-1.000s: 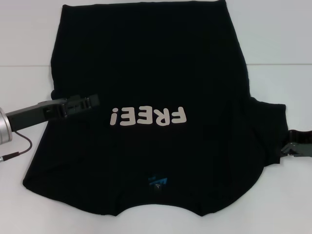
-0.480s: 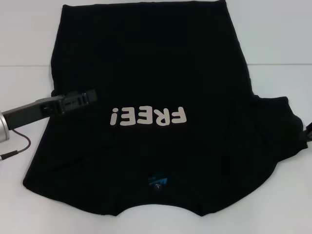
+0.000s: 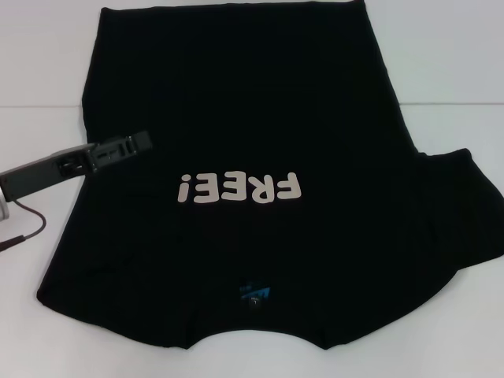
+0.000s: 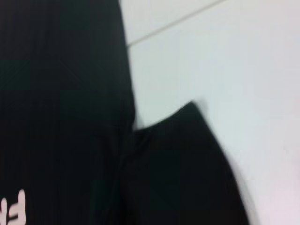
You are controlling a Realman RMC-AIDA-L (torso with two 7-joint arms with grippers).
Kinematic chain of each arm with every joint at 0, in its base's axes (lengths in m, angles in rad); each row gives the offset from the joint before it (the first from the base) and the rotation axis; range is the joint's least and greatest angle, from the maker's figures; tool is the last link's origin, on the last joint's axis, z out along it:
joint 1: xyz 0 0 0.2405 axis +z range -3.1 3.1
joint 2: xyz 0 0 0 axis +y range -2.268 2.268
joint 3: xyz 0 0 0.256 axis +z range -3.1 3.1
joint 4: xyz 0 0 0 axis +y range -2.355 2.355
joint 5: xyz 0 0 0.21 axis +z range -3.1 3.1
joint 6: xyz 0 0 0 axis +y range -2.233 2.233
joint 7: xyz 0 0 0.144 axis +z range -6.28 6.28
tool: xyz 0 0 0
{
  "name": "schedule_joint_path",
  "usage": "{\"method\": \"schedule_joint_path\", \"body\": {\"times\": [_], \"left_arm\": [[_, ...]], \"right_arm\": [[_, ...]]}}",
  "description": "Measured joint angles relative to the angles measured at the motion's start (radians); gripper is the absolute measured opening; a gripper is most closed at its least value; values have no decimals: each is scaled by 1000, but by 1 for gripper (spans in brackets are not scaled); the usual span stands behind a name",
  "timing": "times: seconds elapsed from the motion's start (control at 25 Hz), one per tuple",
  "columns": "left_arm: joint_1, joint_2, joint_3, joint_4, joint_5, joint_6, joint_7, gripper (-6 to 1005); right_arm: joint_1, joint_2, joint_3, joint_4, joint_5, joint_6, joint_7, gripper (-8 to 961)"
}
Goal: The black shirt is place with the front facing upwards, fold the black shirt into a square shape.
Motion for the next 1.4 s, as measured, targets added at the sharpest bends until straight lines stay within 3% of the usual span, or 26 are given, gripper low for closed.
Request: {"method": "schedule_joint_path", "body": {"times": [0.24, 0.56, 0.8, 1.0, 1.4], "left_arm": [[1, 1, 0, -1, -25, 9, 0, 804], [7, 2, 0, -1, -38, 10, 0, 789], [10, 4, -2, -1, -46, 2, 0, 782], [8, 3, 0, -1, -46, 2, 1, 783], [11, -2, 0, -1, -46, 8, 0, 784]], "right_arm": [[9, -14, 15, -12, 1, -9, -1, 52], [6, -11, 5, -12, -24, -48, -23, 53], [8, -23, 6, -11, -119, -91, -23, 55], [8, -4, 12, -11, -137, -64, -18, 131], [12, 49, -41, -3, -142, 4, -18, 494]]}}
